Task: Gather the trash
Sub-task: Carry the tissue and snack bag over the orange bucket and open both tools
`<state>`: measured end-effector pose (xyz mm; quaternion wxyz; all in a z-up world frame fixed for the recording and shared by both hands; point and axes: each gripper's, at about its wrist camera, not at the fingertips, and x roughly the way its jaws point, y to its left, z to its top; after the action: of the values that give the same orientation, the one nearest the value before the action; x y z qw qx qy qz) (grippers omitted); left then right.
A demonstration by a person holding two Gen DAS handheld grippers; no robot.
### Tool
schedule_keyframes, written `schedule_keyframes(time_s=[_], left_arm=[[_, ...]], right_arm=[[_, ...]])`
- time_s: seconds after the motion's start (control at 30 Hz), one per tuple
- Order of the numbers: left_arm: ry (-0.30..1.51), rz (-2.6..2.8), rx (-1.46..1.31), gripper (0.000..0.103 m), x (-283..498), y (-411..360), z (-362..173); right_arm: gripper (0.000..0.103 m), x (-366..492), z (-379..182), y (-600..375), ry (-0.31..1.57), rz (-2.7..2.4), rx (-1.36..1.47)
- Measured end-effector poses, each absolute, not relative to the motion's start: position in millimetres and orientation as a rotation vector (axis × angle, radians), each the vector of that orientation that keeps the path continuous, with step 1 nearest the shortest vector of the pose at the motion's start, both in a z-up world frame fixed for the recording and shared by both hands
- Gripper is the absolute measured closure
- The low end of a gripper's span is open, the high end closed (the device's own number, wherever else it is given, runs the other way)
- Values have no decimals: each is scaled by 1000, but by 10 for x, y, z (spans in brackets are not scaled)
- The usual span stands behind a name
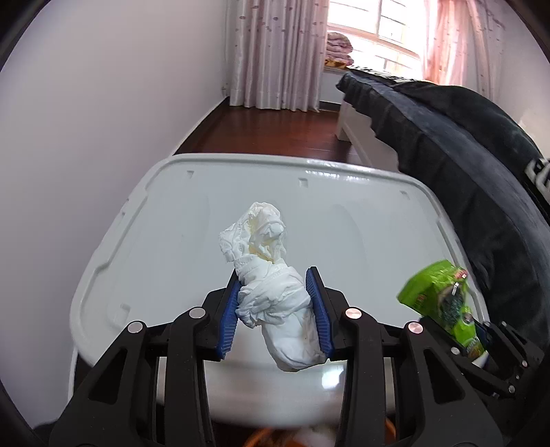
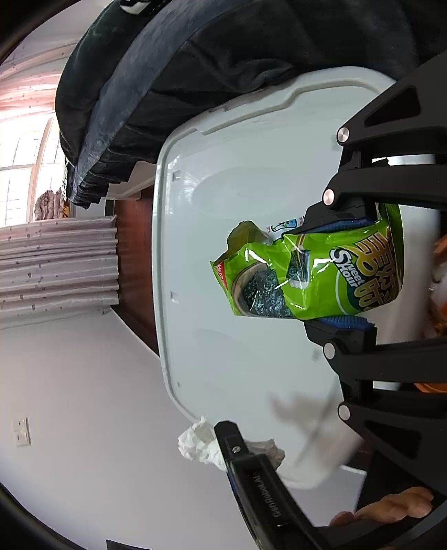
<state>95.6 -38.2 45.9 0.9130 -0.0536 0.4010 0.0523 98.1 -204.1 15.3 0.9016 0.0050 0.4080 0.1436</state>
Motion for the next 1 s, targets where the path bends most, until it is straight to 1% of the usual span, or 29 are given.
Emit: schedule_keyframes(time_s=[0.2, 0.37, 0.47, 0.6, 0.77, 1.0], left_arm=[[832, 64, -94, 66, 398, -494, 456], [866, 53, -89, 66, -43, -545, 343], [887, 60, -69, 66, -305, -577, 216], [966, 33, -88, 66, -553, -589, -76], [1029, 8, -52, 66, -641, -687, -328], [1090, -16, -52, 66, -577, -754, -527]], right_arm=[[66, 464, 255, -2073, 844, 321, 21], [66, 30, 312, -2129, 835, 322, 19], [66, -213, 258, -2140, 854, 328, 11], [65, -456, 101, -2146, 887, 334, 3], [65, -549, -92, -2181, 932, 325, 14], [65, -498, -320, -2181, 1003, 318, 29]])
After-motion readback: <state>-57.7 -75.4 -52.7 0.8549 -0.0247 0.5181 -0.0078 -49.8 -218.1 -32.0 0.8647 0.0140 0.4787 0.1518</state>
